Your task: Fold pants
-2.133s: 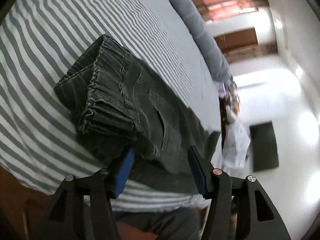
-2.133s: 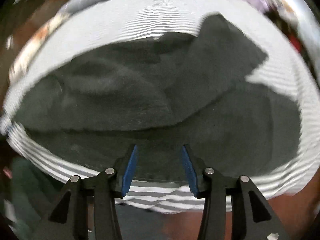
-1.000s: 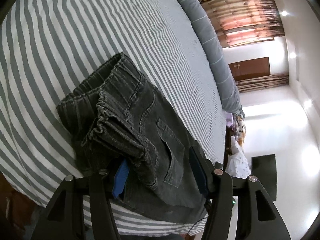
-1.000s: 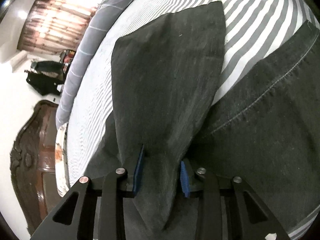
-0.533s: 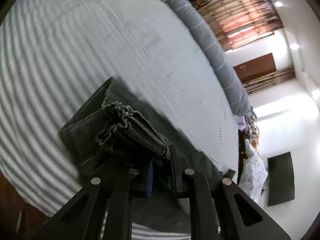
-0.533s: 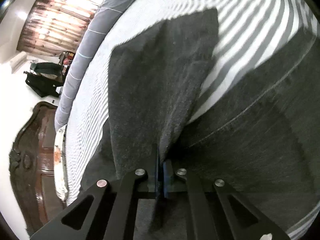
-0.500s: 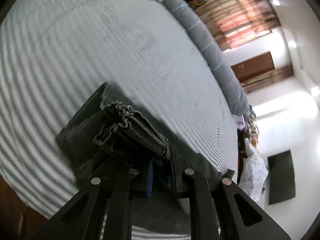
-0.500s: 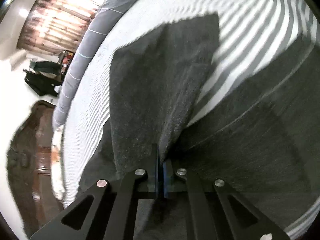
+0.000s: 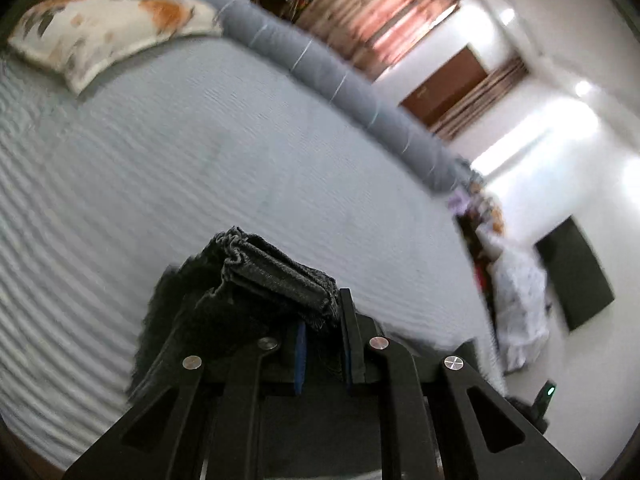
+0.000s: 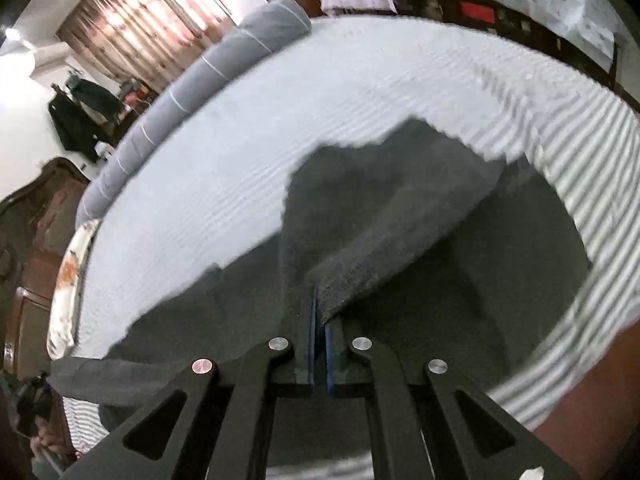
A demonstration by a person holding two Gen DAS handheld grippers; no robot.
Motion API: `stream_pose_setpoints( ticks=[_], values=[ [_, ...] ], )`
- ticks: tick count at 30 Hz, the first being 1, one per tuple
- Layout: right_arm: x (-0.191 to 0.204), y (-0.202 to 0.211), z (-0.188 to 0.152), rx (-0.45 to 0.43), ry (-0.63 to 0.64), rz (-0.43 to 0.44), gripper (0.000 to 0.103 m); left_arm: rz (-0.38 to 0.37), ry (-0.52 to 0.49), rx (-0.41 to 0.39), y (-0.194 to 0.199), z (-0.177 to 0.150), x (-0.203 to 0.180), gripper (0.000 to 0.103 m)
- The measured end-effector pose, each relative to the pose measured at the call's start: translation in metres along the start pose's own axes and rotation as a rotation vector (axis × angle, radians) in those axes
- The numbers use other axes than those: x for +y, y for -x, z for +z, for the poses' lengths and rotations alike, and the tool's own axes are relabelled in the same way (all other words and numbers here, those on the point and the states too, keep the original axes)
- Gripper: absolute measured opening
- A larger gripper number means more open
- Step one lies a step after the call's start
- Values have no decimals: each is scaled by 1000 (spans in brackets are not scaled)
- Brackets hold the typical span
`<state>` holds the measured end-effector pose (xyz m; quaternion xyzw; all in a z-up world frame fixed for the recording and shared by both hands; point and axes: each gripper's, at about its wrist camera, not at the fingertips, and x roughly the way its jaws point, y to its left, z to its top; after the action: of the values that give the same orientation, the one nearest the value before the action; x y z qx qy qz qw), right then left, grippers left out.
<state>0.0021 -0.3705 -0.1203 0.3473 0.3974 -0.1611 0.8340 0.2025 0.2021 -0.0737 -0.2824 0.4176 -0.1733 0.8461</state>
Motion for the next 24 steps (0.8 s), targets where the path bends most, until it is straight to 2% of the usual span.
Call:
stream_pose_setpoints(
  ticks=[3, 7, 14, 17, 20, 22, 24],
  values=[
    [-10, -14, -21, 57, -22, -30, 3, 69, 11, 99, -11, -27, 30, 14],
    [-20, -28, -35, 98, -55, -56, 3, 122, 11, 175, -20, -54, 52, 14],
    [-28, -44, -38, 157, -62, -98, 3, 196, -50, 261, -27, -67, 48, 16],
    [-31, -49, -36, 173, -68, -74, 8, 237, -94, 268, -27, -67, 38, 18],
    [-41, -49, -31, 186, -122, -9, 11, 272, -117, 246, -18, -68, 24, 23],
    [-52, -47, -27, 176, -167, 42, 14, 305, -142, 238, -14, -72, 17, 32],
    [-62, -43, -24, 157, -201, 81, 19, 343, -188, 223, -7, -77, 6, 37]
  ],
)
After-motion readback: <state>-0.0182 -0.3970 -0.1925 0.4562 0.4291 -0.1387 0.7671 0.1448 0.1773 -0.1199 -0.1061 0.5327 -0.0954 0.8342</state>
